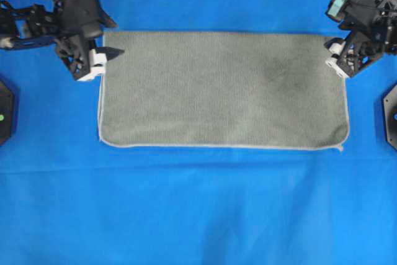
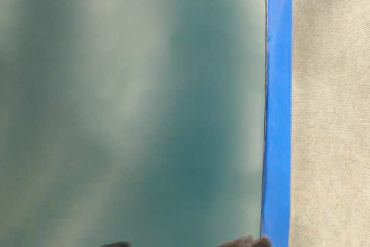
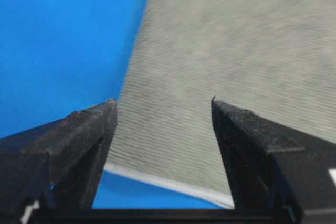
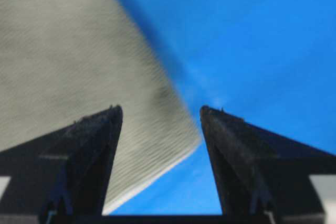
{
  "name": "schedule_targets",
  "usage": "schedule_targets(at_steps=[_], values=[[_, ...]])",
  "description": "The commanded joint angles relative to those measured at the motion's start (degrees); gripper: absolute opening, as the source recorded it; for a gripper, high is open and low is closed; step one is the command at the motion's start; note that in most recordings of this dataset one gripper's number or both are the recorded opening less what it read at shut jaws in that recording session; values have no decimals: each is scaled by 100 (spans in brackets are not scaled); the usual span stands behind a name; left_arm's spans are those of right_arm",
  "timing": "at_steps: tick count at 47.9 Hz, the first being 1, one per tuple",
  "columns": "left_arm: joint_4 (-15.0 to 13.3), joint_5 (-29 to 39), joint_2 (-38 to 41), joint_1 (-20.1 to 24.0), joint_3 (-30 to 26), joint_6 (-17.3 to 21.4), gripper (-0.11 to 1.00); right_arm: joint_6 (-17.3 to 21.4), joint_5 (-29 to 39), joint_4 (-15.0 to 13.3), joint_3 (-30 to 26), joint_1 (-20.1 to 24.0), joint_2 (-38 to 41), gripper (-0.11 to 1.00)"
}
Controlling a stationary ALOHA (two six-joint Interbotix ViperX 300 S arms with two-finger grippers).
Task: Fold a large towel.
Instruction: 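Move both grippers to the towel's top corners and grasp them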
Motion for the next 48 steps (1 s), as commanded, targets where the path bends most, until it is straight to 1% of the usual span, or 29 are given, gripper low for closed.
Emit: schedule_targets(at_steps=[1, 6, 11, 15, 22, 27, 30, 33, 39, 41, 48], values=[[-9, -220, 352, 185, -176, 88, 69, 9, -334, -88, -44, -202, 316, 62], [-9, -431, 817, 387, -281, 97, 69, -9, -598, -149, -44, -413, 677, 62], [-9, -483, 1116, 457, -387, 97, 69, -9, -773, -185, -35, -571, 967, 62], [-9, -483, 1257, 466, -431, 97, 69, -9, -923, -185, -26, -615, 1134, 62], [0, -439, 1371, 475, -439, 105, 62, -9, -1266, -193, 26, -650, 1362, 62], [-9, -290, 1389, 475, -448, 114, 51, -9, -1424, -193, 62, -659, 1477, 59], [-9, -167, 1389, 475, -466, 105, 38, -18, -1468, -193, 70, -659, 1485, 53], [-9, -35, 1389, 475, -475, 105, 28, -18, -1477, -193, 70, -659, 1459, 39], [-9, 281, 1345, 475, -510, 97, 5, -26, -1450, -185, 79, -650, 1415, 6], [-9, 413, 1292, 475, -545, 88, 2, -26, -1424, -185, 79, -633, 1336, 4], [-9, 1081, 809, 466, -747, 53, 2, -26, -1169, -141, 26, -527, 826, 4]])
